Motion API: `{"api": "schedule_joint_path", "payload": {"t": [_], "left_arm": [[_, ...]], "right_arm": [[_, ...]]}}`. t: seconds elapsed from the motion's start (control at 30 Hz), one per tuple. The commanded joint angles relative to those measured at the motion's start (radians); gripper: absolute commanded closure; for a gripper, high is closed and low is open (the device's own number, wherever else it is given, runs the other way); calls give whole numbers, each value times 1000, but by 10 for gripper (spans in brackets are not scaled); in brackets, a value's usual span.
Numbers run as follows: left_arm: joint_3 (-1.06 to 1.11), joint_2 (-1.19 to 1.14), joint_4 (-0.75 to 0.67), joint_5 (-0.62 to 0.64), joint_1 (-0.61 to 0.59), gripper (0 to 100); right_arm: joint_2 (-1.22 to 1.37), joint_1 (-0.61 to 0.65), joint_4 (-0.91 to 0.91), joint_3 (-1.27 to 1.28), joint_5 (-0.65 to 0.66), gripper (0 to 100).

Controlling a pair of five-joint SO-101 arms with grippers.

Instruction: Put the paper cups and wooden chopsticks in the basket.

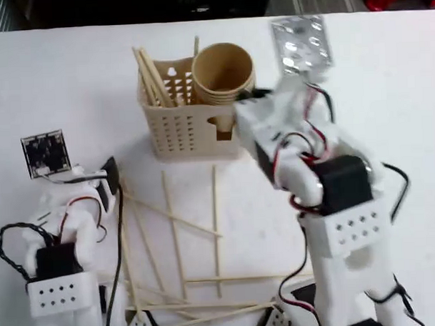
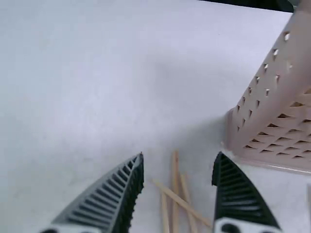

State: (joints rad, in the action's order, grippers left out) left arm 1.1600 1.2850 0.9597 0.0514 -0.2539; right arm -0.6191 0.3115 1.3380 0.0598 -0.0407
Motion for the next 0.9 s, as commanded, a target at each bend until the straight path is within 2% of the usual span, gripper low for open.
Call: {"api": "schedule_joint_path", "payload": {"t": [0.0,0.1,0.2,0.3,0.47,0.57,0.67,0.87], "left_arm": [[-190,8,176,-11,62,766],[-281,-10,288,-6,114,766],[-356,-99,370,-5,122,766],[-422,-254,425,-5,119,766],[-526,-576,503,-3,117,752],[-546,-743,502,6,91,692],[-555,-878,460,71,65,643],[-551,-1069,338,91,53,660]], "right_arm": [[-65,-48,15,114,-77,950],[-111,-110,-56,287,-144,950],[-159,-183,-203,474,-170,950],[-188,-236,-400,667,-209,950],[-208,-246,-696,896,-222,947],[-208,-248,-720,916,-222,947],[-205,-243,-720,922,-222,947],[-200,-246,-719,922,-222,948]]}}
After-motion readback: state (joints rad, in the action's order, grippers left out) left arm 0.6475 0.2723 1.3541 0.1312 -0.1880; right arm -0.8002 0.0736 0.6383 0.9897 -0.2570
